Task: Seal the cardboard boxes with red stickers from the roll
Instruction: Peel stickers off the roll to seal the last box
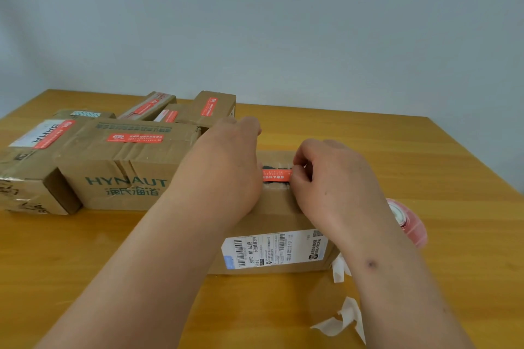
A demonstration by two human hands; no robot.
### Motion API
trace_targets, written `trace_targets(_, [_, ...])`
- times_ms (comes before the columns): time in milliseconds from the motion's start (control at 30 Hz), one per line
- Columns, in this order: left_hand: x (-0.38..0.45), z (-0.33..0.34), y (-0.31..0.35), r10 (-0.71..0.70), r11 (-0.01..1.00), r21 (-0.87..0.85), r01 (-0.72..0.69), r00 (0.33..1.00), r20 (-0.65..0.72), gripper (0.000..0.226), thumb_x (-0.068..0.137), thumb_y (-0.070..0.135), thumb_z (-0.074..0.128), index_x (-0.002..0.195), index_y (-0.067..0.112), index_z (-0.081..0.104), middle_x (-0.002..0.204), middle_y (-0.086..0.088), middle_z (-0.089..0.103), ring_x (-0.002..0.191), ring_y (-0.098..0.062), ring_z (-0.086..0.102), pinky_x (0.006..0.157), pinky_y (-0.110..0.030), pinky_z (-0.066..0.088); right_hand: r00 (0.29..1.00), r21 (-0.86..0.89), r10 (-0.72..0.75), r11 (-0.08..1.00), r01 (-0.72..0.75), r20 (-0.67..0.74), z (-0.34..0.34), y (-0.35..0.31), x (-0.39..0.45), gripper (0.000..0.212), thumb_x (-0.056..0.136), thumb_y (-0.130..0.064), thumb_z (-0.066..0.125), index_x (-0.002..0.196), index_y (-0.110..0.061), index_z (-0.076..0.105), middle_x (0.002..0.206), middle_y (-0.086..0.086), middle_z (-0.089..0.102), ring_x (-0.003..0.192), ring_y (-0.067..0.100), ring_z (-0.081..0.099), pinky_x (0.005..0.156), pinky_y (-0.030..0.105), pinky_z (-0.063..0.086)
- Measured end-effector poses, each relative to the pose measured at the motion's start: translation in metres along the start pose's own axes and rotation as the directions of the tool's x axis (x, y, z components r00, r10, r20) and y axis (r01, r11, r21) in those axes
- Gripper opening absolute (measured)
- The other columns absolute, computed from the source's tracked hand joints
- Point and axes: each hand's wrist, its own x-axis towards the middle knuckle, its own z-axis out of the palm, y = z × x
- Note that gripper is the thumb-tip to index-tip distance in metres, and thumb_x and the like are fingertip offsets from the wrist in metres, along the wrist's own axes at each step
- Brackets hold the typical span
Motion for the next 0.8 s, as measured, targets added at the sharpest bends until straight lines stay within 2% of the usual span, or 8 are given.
trace_targets(133, [-0.006, 0.000, 0.004, -0.009, 0.999, 0.032, 0.010, 0.999, -0.036, 0.038, 0.091, 0.024, 0.059, 0.126, 0.031, 0.047, 0.105, 0.008, 0.054, 0.091, -0.017, 0.056, 0.074, -0.036, 0.051, 1.000, -0.011, -0.001, 1.000, 0.001, -0.020, 0.001, 0.002, -0.001, 0.010, 0.087, -0.023, 0.051, 0.084, -0.019, 0.060, 0.079, -0.005, 0.048, 0.074, 0.015, 0.048, 0.059, 0.029, 0.034])
trace_targets(267, [-0.007, -0.004, 0.001, -0.023, 0.997, 0.066, 0.027, 0.998, -0.054, 0.041, 0.089, 0.038, 0.060, 0.127, 0.035, 0.047, 0.108, 0.011, 0.058, 0.098, -0.018, 0.058, 0.077, -0.038, 0.052, 0.999, -0.018, 0.015, 1.000, -0.016, -0.036, 0.000, 0.006, 0.001, 0.011, 0.089, -0.028, 0.057, 0.085, -0.020, 0.064, 0.084, -0.006, 0.046, 0.073, 0.012, 0.047, 0.054, 0.020, 0.030])
trace_targets(400, [-0.008, -0.005, -0.007, -0.087, 0.996, -0.018, 0.087, 0.996, -0.004, 0.040, 0.090, 0.030, 0.059, 0.128, 0.037, 0.048, 0.107, 0.010, 0.058, 0.099, -0.018, 0.056, 0.083, -0.041, 0.052, 0.998, 0.012, 0.051, 0.999, -0.050, -0.032, -0.001, 0.007, 0.000, 0.011, 0.089, -0.028, 0.058, 0.092, -0.020, 0.065, 0.087, -0.009, 0.048, 0.074, 0.008, 0.049, 0.056, 0.018, 0.032])
trace_targets(467, [-0.008, -0.006, -0.011, -0.115, 0.992, -0.056, 0.115, 0.993, 0.002, 0.038, 0.090, 0.027, 0.059, 0.126, 0.037, 0.050, 0.103, 0.010, 0.058, 0.095, -0.018, 0.057, 0.082, -0.042, 0.053, 0.994, 0.043, 0.097, 0.995, -0.095, -0.045, -0.002, 0.008, 0.000, 0.018, 0.089, -0.023, 0.058, 0.106, -0.021, 0.059, 0.095, -0.009, 0.049, 0.080, 0.008, 0.048, 0.064, 0.019, 0.033])
trace_targets(533, [-0.009, -0.006, -0.013, -0.112, 0.991, -0.073, 0.112, 0.994, 0.001, 0.037, 0.090, 0.026, 0.059, 0.125, 0.037, 0.051, 0.099, 0.011, 0.058, 0.091, -0.016, 0.057, 0.079, -0.041, 0.053, 0.985, 0.099, 0.157, 0.984, -0.149, -0.070, -0.003, 0.009, 0.000, 0.037, 0.088, -0.014, 0.057, 0.122, -0.024, 0.049, 0.108, -0.007, 0.046, 0.090, 0.009, 0.045, 0.071, 0.018, 0.031])
trace_targets(600, [-0.010, -0.005, -0.012, -0.090, 0.993, -0.081, 0.088, 0.996, -0.024, 0.035, 0.091, 0.026, 0.057, 0.124, 0.035, 0.053, 0.103, 0.010, 0.058, 0.091, -0.016, 0.057, 0.080, -0.040, 0.053, 0.978, 0.160, 0.184, 0.973, -0.166, -0.101, -0.004, 0.009, 0.000, 0.046, 0.086, -0.010, 0.055, 0.128, -0.025, 0.045, 0.120, -0.003, 0.042, 0.105, 0.014, 0.046, 0.077, 0.020, 0.033])
trace_targets(700, [-0.008, -0.003, -0.007, -0.058, 0.996, -0.071, 0.055, 0.997, -0.053, 0.030, 0.091, 0.038, 0.058, 0.120, 0.032, 0.054, 0.110, 0.008, 0.056, 0.096, -0.017, 0.056, 0.083, -0.038, 0.050, 0.971, 0.108, 0.221, 0.972, -0.210, -0.091, -0.002, 0.009, 0.004, 0.044, 0.087, -0.025, 0.057, 0.129, -0.029, 0.045, 0.129, -0.002, 0.042, 0.121, 0.021, 0.038, 0.094, 0.033, 0.037])
trace_targets(800, [-0.002, 0.000, -0.009, -0.059, 0.995, -0.076, 0.060, 0.998, 0.004, 0.033, 0.088, 0.032, 0.062, 0.120, 0.032, 0.054, 0.117, 0.006, 0.053, 0.102, -0.018, 0.053, 0.086, -0.034, 0.045, 0.948, 0.049, 0.311, 0.948, -0.314, 0.065, -0.004, 0.017, 0.008, 0.043, 0.087, -0.037, 0.058, 0.128, -0.033, 0.045, 0.132, -0.004, 0.043, 0.123, 0.024, 0.039, 0.098, 0.041, 0.039])
